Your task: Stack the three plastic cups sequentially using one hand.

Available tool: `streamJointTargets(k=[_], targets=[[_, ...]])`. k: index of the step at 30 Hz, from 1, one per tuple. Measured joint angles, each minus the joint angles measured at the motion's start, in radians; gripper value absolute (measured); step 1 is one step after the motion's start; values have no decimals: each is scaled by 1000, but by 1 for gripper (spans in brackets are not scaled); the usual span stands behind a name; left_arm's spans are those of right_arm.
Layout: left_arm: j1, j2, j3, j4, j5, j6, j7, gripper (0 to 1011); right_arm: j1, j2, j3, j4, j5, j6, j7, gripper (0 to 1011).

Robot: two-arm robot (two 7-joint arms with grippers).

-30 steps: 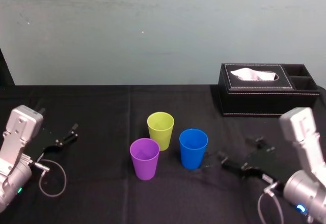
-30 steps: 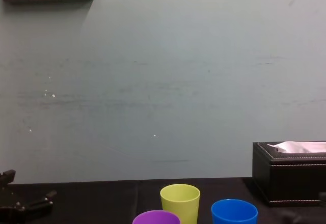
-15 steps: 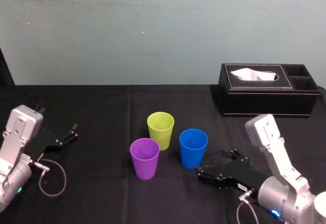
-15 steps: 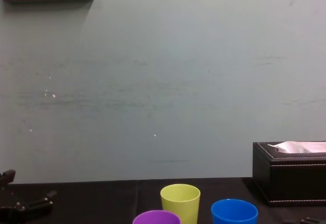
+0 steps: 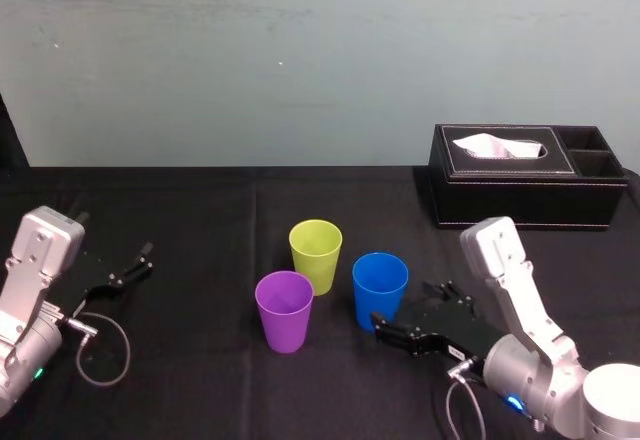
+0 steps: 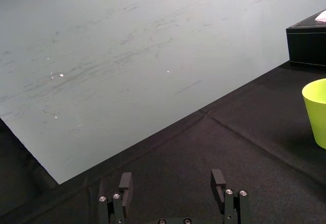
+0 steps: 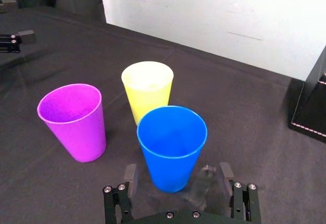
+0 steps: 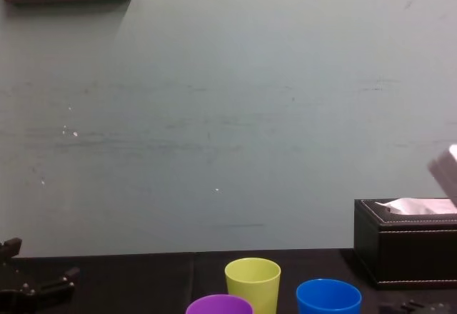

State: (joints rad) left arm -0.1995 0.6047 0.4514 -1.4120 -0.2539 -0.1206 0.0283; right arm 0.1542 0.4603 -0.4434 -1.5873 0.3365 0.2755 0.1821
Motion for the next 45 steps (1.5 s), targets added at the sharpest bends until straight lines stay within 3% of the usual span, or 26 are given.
streamJointTargets(k=[13, 30, 45], targets=[[0, 0, 0, 0, 0, 0, 0, 1000, 50, -72, -12, 91, -60, -21, 3, 1000], [0, 0, 0, 0, 0, 0, 0, 1000, 69, -133, 0, 146, -128, -41, -18, 1000], [0, 0, 0, 0, 0, 0, 0, 1000, 69, -129, -1, 144, -123, -40, -17, 1000]])
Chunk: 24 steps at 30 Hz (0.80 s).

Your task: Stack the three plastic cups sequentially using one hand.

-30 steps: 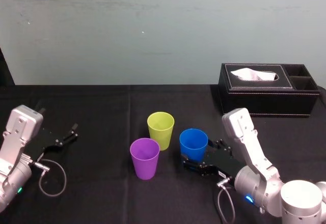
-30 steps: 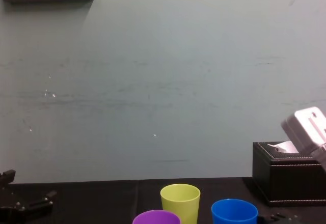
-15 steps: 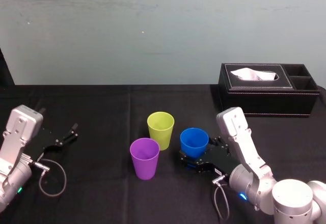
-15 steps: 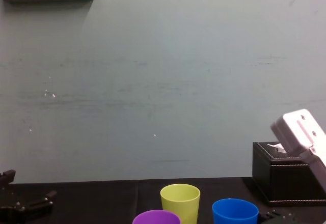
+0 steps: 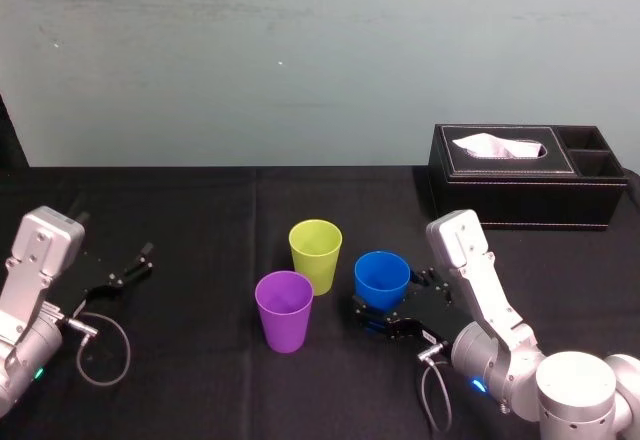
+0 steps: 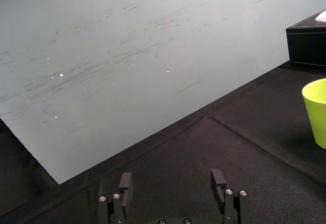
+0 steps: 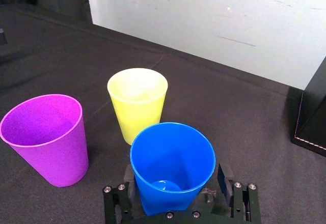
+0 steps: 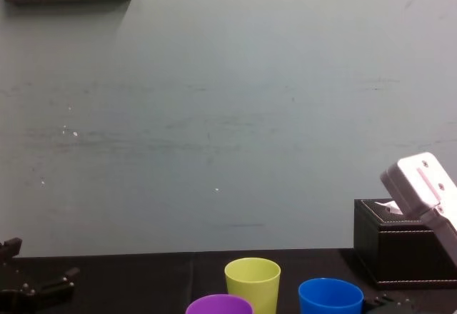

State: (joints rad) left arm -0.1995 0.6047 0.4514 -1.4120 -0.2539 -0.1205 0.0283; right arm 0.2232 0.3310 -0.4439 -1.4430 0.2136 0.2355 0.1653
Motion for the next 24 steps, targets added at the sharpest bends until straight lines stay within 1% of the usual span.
streamJointTargets(k=[9, 12, 13, 14, 15, 19, 24], targets=[[0, 0, 0, 0, 0, 0, 0, 1000, 0, 1, 0, -1, 3, 1, 2, 997], [0, 0, 0, 0, 0, 0, 0, 1000, 0, 1, 0, -2, 4, 1, 2, 947], [0, 0, 0, 0, 0, 0, 0, 1000, 0, 1, 0, -2, 4, 2, 2, 915], [0, 0, 0, 0, 0, 0, 0, 1000, 0, 1, 0, -2, 4, 2, 2, 908], [0, 0, 0, 0, 0, 0, 0, 1000, 0, 1, 0, -2, 4, 2, 2, 853], [0, 0, 0, 0, 0, 0, 0, 1000, 0, 2, 0, -2, 5, 2, 2, 772], [0, 0, 0, 0, 0, 0, 0, 1000, 0, 2, 0, -3, 5, 2, 3, 732]])
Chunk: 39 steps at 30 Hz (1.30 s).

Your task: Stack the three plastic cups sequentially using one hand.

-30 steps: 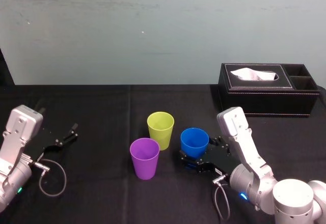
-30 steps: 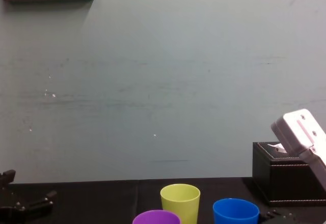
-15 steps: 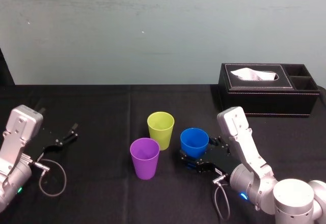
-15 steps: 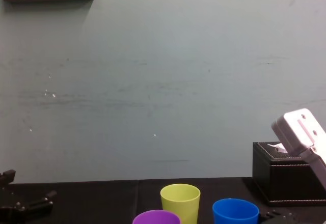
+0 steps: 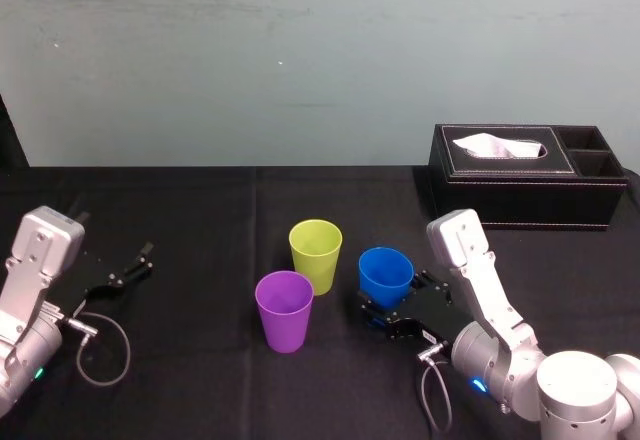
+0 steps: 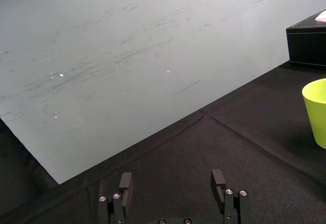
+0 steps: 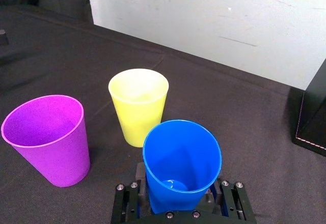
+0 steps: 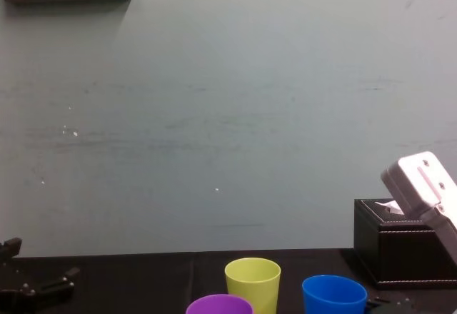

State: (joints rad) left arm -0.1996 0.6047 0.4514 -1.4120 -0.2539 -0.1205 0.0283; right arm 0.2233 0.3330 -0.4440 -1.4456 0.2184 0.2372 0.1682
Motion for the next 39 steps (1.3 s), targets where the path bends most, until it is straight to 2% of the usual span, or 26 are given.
streamJointTargets(k=[7, 14, 24, 30, 39], targets=[[0, 0, 0, 0, 0, 0, 0, 1000, 0, 0, 0, -1, -2, 0, 1, 726], [0, 0, 0, 0, 0, 0, 0, 1000, 17, 4, 12, -33, -33, 1, 15, 726], [0, 0, 0, 0, 0, 0, 0, 1000, 86, -4, 25, -57, -69, 63, 49, 726], [0, 0, 0, 0, 0, 0, 0, 1000, 137, -26, 31, -53, -75, 89, 80, 726], [0, 0, 0, 0, 0, 0, 0, 1000, 212, -75, 26, 2, -85, 92, 130, 726]])
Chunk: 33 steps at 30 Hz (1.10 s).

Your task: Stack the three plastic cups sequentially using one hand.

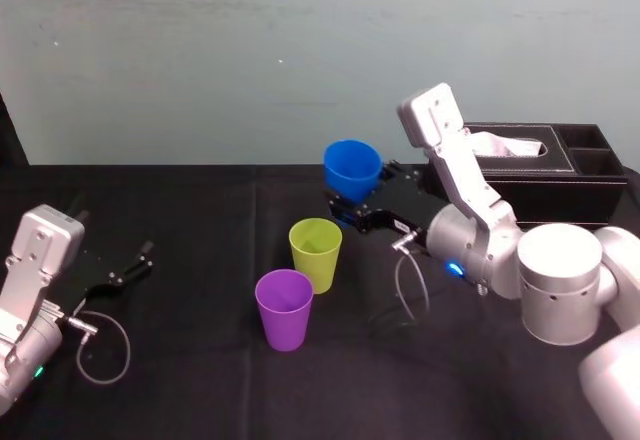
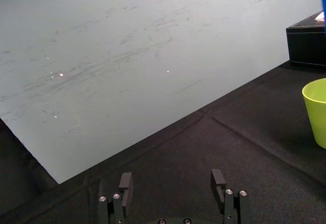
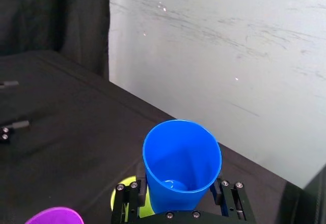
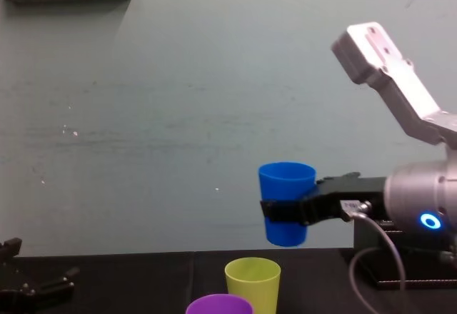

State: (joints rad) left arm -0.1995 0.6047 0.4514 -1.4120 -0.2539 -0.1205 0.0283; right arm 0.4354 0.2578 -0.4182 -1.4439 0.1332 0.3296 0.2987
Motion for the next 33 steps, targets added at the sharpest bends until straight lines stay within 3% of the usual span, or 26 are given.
streamJointTargets(k=[10, 33], targets=[[0, 0, 0, 0, 0, 0, 0, 1000, 43, -49, -8, 78, 0, -4, 35, 726], [0, 0, 0, 0, 0, 0, 0, 1000, 61, -74, -45, 164, -7, -37, 66, 726]])
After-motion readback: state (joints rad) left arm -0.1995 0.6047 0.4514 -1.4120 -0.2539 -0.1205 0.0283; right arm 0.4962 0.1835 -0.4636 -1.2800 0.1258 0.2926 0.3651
